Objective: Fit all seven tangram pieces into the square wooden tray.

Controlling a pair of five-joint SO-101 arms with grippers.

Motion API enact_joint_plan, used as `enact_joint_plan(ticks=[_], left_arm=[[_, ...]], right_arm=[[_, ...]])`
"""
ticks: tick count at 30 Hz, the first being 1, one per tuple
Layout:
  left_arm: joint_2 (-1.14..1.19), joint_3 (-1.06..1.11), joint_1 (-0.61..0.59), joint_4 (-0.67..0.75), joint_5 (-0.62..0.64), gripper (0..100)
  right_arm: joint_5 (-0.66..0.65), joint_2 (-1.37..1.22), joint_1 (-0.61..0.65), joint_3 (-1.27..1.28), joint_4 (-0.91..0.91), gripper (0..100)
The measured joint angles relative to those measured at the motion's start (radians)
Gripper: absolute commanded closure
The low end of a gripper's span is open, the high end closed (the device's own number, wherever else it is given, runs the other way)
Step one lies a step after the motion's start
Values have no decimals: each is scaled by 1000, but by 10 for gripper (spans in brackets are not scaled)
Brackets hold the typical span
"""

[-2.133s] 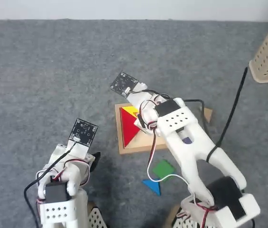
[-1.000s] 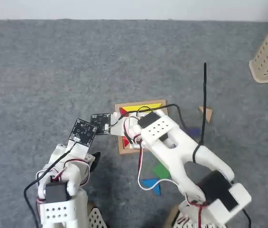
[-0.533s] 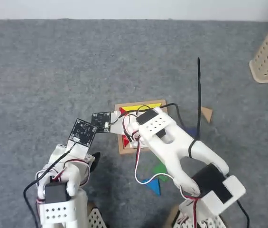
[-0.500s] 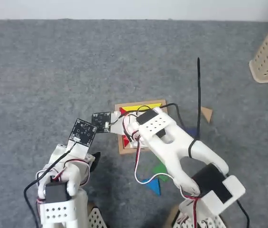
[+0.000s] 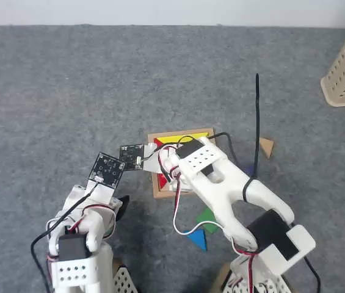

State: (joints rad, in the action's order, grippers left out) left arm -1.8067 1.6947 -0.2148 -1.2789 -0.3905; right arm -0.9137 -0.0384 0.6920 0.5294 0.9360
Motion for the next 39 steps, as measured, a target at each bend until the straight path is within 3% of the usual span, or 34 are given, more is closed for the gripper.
enact_joint_plan(ticks=[7, 18, 25, 30, 34, 39], left_arm=[[0, 0, 0, 0, 0, 720], [0, 0, 0, 0, 0, 720], [0, 0, 0, 0, 0, 720], [0, 0, 0, 0, 0, 720], [0, 0, 0, 0, 0, 720], [0, 0, 0, 0, 0, 720]], right_arm=[[15, 11, 0, -14, 55, 839], [38, 87, -69, -14, 77, 995], [318, 146, -92, -14, 78, 992], [443, 147, -132, 14, 80, 992], [585, 147, -133, 87, -21, 992], [623, 143, -133, 107, -80, 992]])
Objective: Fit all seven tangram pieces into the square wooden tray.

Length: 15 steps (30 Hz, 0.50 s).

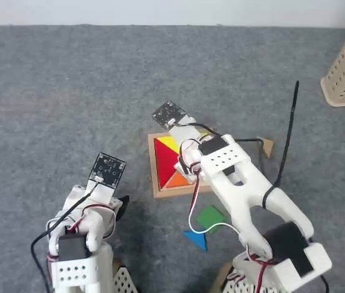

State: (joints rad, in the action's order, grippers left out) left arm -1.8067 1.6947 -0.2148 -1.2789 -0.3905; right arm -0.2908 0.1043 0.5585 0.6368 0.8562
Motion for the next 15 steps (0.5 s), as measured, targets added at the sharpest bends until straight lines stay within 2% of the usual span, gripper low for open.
enact_joint_plan(ticks=[6, 15], left_arm=[[0, 0, 0, 0, 0, 720], [0, 0, 0, 0, 0, 720]], right_arm=[[0, -127, -2, -35, -6, 992], [2, -155, 87, -71, -5, 992]])
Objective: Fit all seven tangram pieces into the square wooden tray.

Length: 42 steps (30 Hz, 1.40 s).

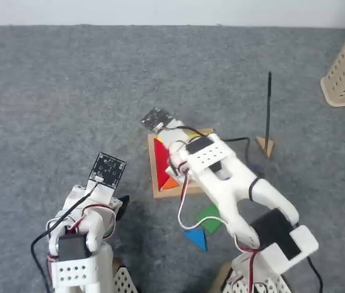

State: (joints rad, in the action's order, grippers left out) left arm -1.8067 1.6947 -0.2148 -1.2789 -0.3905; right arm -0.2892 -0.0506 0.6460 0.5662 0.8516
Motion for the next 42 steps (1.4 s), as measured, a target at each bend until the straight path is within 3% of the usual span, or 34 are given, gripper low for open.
enact_joint_plan(ticks=[8, 22, 26, 34, 38, 42], left_arm=[[0, 0, 0, 0, 0, 720], [0, 0, 0, 0, 0, 720], [0, 0, 0, 0, 0, 720], [0, 0, 0, 0, 0, 720], [0, 0, 0, 0, 0, 720], [0, 0, 0, 0, 0, 720]], right_arm=[[2, -5, 89, -17, 48, 992], [5, 80, 84, -51, 149, 992], [25, 213, -41, -51, 193, 992], [80, 241, -450, -112, 272, 991], [3, 241, -597, -184, 295, 941], [-186, 239, -626, -215, 298, 848]])
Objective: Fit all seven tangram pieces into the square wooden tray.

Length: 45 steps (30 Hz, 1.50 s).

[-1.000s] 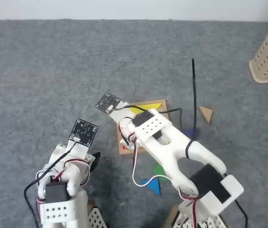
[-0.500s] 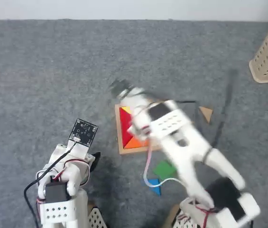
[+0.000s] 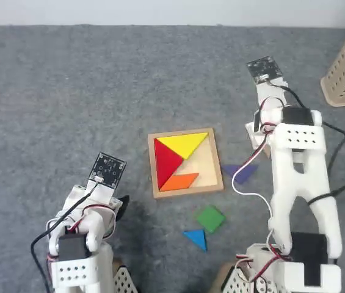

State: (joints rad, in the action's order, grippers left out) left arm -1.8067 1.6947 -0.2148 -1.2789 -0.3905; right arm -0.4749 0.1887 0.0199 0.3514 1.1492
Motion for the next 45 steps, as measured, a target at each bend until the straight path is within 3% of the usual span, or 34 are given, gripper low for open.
enact_joint_plan(ticks=[3, 12, 18, 32, 39, 45], left_arm=[[0, 0, 0, 0, 0, 720], [0, 0, 0, 0, 0, 720], [0, 0, 0, 0, 0, 720], [0, 0, 0, 0, 0, 720], [0, 0, 0, 0, 0, 720], [0, 0, 0, 0, 0, 720]], right_arm=[[-137, -43, 6, -35, 0, 838], [-298, -390, -34, -203, 0, 835], [-315, -456, -41, -222, 0, 715], [-351, -592, -72, -229, -17, 729], [-351, -603, -77, -249, -34, 881], [-351, -603, -80, -276, -32, 890]])
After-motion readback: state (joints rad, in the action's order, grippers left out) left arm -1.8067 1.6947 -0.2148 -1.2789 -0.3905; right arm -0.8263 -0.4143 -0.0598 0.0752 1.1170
